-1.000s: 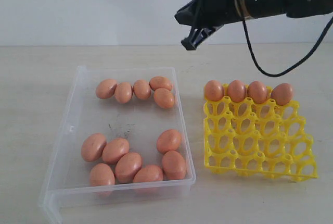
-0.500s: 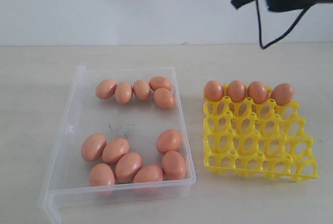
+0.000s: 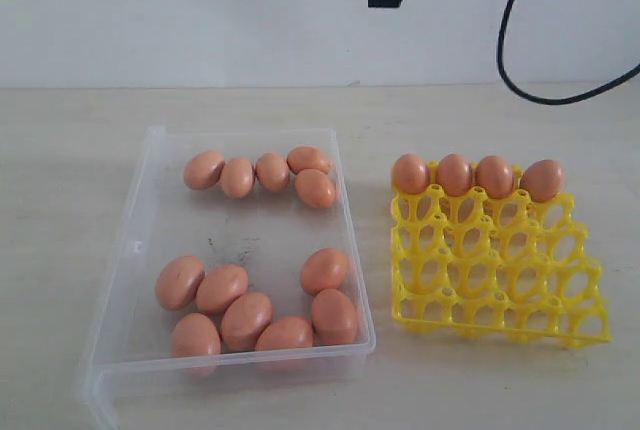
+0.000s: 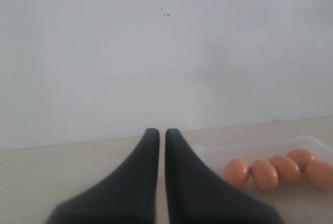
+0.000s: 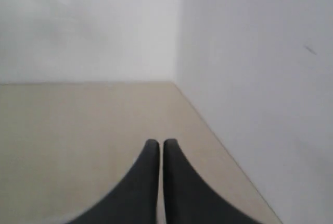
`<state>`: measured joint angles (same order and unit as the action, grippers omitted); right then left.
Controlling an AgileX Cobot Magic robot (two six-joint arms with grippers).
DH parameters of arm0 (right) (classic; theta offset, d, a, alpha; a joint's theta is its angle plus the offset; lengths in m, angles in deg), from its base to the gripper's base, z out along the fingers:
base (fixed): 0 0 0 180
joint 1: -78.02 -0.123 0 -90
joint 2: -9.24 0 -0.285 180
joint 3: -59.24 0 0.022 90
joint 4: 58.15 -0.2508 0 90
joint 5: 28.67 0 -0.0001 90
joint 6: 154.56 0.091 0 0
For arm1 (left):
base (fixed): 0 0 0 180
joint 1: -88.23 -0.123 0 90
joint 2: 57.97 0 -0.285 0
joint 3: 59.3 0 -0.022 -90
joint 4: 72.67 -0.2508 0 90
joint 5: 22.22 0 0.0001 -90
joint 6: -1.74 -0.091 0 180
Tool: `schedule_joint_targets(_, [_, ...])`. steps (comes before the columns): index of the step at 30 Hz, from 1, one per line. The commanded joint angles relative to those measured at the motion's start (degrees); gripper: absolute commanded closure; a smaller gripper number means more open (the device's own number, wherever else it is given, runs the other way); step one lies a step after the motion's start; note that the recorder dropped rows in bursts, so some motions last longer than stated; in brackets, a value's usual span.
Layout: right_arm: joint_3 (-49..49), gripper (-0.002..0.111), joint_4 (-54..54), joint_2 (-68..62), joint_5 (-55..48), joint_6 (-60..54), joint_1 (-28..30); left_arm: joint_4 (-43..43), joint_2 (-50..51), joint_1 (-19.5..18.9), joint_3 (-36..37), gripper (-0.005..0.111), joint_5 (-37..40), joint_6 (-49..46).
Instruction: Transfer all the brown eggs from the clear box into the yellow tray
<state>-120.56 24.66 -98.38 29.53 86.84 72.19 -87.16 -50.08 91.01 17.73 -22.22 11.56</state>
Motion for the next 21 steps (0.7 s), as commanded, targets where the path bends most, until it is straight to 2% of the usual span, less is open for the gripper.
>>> schedule_joint_targets(1, [0.52, 0.109, 3.19, 2.04, 8.01, -6.90, -5.43, 0.09, -0.10, 0.45, 0.19, 0.103, 0.00, -0.08])
schedule_joint_targets(3, [0.71, 0.109, 7.59, 2.61, 4.28, -7.31, -8.48, 0.09, -0.10, 0.45, 0.19, 0.103, 0.00, -0.08])
schedule_joint_targets(6, [3.79, 0.109, 10.05, 3.86, -7.63, -11.15, -14.89, 0.09, -0.10, 0.45, 0.19, 0.103, 0.00, -0.08])
schedule_joint_targets(8, [7.77, 0.109, 5.17, 4.97, -19.59, -18.43, -19.27, 0.09, -0.10, 0.45, 0.19, 0.103, 0.00, -0.08])
schedule_joint_targets(10, [11.13, 0.109, -4.70, 5.59, -27.00, -29.40, -22.74, 0.09, -0.10, 0.45, 0.19, 0.103, 0.00, -0.08])
schedule_joint_targets(13, [13.79, 0.109, -23.76, 5.61, -25.51, -41.22, -24.52, 0.09, -0.10, 0.45, 0.19, 0.103, 0.00, -0.08])
schedule_joint_targets(16, [15.93, 0.109, -36.42, 5.71, -19.04, -42.09, -24.63, 0.09, -0.10, 0.45, 0.19, 0.103, 0.00, -0.08])
schedule_joint_targets(21, [19.69, 0.109, -43.91, 8.61, -20.47, -41.87, -24.63, 0.09, -0.10, 0.45, 0.19, 0.103, 0.00, -0.08])
